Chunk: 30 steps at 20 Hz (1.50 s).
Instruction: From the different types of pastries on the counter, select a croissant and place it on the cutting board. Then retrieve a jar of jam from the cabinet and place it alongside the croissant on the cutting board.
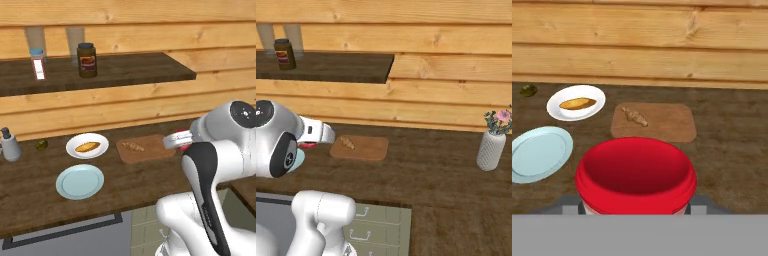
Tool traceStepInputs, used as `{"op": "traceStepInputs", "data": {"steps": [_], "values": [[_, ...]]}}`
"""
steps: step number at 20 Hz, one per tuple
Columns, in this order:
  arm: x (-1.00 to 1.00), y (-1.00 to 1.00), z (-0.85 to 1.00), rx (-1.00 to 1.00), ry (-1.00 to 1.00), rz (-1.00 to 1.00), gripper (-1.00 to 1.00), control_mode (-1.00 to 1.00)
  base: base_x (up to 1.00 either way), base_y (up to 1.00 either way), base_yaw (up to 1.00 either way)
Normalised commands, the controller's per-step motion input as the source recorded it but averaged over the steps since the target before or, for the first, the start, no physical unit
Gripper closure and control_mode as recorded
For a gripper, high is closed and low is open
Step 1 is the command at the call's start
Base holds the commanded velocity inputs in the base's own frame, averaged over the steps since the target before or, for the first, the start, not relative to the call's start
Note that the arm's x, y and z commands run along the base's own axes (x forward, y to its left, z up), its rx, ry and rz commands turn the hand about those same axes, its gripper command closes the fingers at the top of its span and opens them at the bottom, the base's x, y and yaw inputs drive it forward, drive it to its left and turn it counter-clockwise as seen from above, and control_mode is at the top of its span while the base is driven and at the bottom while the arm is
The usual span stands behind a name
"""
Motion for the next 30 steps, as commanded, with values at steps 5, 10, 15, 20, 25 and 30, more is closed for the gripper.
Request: {"op": "traceStepInputs", "data": {"steps": [5,10,15,20,25,30], "values": [[0.52,-0.27,-0.47,0.0,0.09,0.04,1.0,-1.0,0.0,0.0,0.0],[0.7,-0.07,-0.31,0.0,0.01,0.09,1.0,-1.0,0.0,0.0,0.0],[0.81,-0.07,-0.41,0.0,0.0,0.11,1.0,-1.0,0.0,0.0,0.0],[0.78,-0.06,-0.44,0.0,0.01,0.12,1.0,-1.0,0.0,0.0,0.0],[0.8,-0.04,-0.34,0.0,0.0,0.13,1.0,-1.0,0.0,0.0,0.0],[0.78,-0.14,-0.3,0.0,0.0,0.13,1.0,-1.0,0.0,0.0,0.0]]}}
